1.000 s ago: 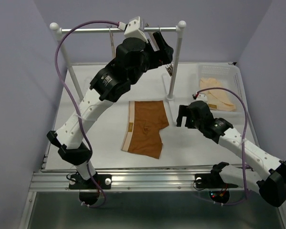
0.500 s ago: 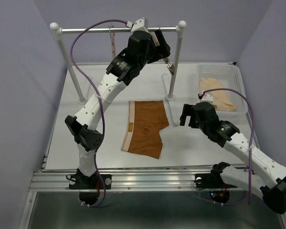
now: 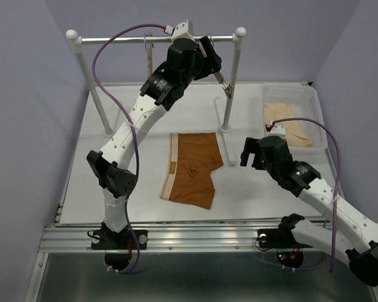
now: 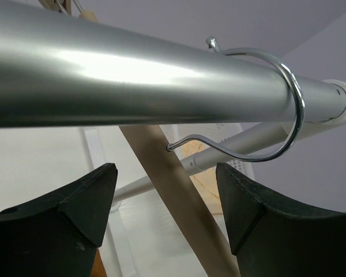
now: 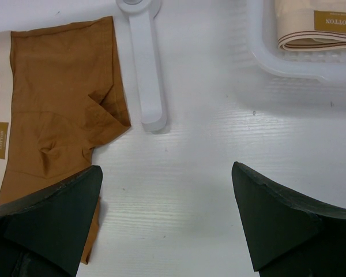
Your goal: Clip the underwear to the hanger
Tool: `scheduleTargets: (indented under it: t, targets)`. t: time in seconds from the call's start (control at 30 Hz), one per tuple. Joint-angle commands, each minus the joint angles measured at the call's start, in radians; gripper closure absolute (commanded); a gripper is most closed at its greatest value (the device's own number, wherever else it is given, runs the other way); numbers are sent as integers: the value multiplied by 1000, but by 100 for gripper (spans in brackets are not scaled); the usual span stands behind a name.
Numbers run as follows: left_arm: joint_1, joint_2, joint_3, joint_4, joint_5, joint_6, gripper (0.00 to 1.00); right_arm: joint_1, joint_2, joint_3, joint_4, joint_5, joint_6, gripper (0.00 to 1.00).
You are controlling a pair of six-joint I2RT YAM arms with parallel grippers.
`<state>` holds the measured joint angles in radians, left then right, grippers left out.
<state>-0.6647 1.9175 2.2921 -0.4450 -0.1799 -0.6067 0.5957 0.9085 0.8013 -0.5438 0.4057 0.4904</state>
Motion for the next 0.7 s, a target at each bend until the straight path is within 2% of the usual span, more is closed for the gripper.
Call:
scheduleTargets:
  t: [0.0, 0.27, 0.53, 0.67]
  targets:
    - [10, -5, 46, 39, -12, 19, 22, -5, 0, -8, 4, 30, -4, 0]
    - [17, 1, 52, 23, -10, 31, 34, -5, 6, -4, 4, 22, -4, 0]
    - [24, 29, 89, -14, 2, 47, 35, -5, 3, -1, 2, 27, -3, 0]
    - [24, 34, 92, -17, 8, 50, 41, -5, 3, 3, 1, 27, -4, 0]
